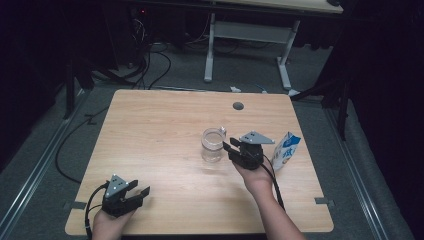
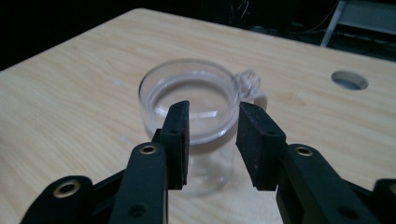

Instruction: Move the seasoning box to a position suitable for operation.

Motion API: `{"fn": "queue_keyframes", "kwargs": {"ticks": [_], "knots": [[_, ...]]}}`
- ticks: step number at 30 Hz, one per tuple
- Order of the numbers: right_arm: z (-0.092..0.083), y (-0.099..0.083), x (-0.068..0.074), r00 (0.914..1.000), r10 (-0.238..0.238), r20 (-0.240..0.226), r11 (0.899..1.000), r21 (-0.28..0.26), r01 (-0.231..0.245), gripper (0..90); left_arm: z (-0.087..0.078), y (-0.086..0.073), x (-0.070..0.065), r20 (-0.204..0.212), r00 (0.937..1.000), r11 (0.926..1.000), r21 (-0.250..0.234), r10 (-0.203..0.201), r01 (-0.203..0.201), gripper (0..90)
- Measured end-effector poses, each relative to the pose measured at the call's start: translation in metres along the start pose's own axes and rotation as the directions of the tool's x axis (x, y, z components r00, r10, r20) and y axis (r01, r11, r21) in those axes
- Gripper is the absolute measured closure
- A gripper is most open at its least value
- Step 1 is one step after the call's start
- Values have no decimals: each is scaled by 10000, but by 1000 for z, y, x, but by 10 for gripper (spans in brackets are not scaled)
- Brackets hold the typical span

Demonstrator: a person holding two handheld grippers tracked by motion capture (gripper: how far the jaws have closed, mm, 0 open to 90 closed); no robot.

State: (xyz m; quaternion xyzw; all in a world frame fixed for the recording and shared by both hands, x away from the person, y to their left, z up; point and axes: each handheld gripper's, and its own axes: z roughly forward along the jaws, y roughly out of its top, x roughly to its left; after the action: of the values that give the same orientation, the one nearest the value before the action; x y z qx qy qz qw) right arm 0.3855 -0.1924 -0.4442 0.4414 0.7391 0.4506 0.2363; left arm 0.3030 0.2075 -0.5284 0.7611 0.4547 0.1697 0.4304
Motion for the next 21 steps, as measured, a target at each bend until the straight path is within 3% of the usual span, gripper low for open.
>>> {"fn": "queue_keyframes", "kwargs": {"ticks": [6,9,13,15,21], "knots": [[11,20,-1,9999,-103,50,9999,-10,103,703,-3,0,1,48,9999,9998,-171,-141,142,458],[17,25,-3,10000,-25,92,10000,47,25,721,-3,0,-2,-88,10000,9997,-247,-2,0,457],[34,34,-6,9998,10,203,9999,140,-13,805,-4,0,-3,-158,9999,9996,-293,52,-56,450],[45,39,-9,9996,31,278,9996,278,-38,900,-5,0,-3,-170,9998,9995,-323,49,-55,461],[65,43,-15,9991,174,374,9975,684,-200,900,-6,-2,-2,-256,9994,9989,-396,221,-231,453]]}}
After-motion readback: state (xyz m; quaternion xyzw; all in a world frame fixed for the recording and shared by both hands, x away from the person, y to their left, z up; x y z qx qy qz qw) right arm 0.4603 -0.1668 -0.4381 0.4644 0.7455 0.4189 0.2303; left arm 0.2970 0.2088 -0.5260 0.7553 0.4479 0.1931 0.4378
